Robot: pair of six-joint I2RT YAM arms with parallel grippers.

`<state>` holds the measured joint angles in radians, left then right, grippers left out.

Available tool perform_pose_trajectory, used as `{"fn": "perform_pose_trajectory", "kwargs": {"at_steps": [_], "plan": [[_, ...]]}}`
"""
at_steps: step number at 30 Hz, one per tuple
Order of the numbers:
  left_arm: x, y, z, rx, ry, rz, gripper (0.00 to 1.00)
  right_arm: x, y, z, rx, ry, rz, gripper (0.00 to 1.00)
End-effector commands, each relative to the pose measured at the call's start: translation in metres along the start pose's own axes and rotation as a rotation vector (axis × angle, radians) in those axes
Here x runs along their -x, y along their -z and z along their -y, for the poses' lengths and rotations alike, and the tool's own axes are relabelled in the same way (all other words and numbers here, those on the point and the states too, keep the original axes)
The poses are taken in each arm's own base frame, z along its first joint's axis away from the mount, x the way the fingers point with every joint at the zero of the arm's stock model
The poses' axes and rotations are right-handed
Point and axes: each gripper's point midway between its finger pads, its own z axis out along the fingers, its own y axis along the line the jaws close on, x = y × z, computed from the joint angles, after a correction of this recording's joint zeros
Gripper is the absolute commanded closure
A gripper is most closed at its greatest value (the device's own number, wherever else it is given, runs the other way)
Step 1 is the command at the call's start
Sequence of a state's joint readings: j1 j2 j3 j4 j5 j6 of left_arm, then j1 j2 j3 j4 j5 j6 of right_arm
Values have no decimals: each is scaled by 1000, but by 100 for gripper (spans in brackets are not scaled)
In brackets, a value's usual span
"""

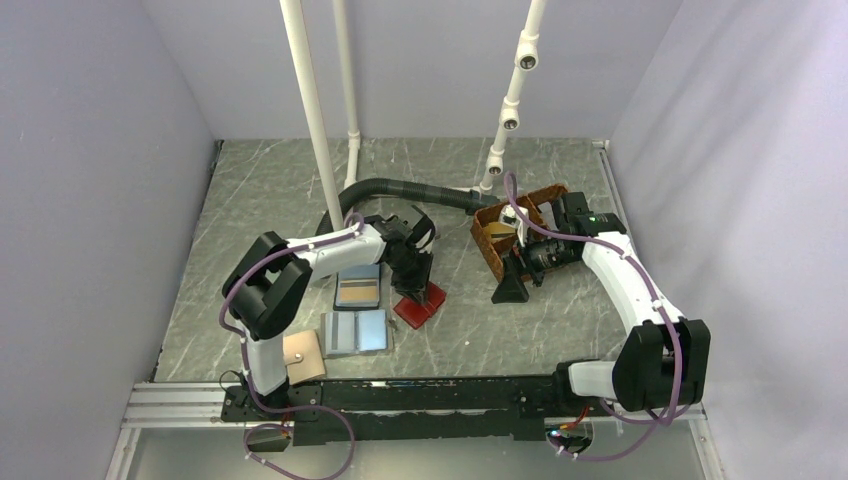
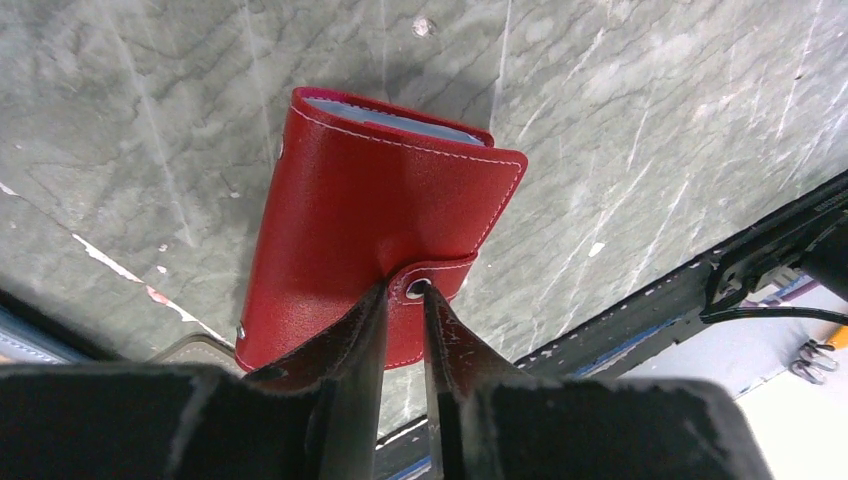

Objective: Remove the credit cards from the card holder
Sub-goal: Open the card holder at the center of the board.

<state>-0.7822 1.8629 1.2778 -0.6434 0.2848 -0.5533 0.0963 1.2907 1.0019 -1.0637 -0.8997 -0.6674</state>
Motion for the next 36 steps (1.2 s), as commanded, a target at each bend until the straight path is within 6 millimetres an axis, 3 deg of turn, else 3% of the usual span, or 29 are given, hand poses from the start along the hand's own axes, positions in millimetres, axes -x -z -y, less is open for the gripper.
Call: {"fn": "perform_pose_trajectory", "kwargs": {"at_steps": [1,10,14,16,20,25,32,36], "plan": [[-1,8,20,-74,7,15,75,7,-2,-3,21,22,28,1],[-2,-3,22,-66,96,-1,75,7,-7,-7,38,42,8,1],[3,-2,28,-95,128,19,97,6,-16,-12,58,86,-28,1],[7,-1,37,-131,138,30,100,7,-20,-15,67,131,-46,1],[16,7,46,-165,144,66,98,9,-29,-21,102,285,-50,2],[17,31,34,-98,138,147,78,13,-50,-24,113,458,-74,6],[-5,28,12,-45,214,147,79,21,-100,-16,-18,588,-172,20],[-8,17,5,-55,282,152,88,19,-122,-7,-110,630,-192,28]]}}
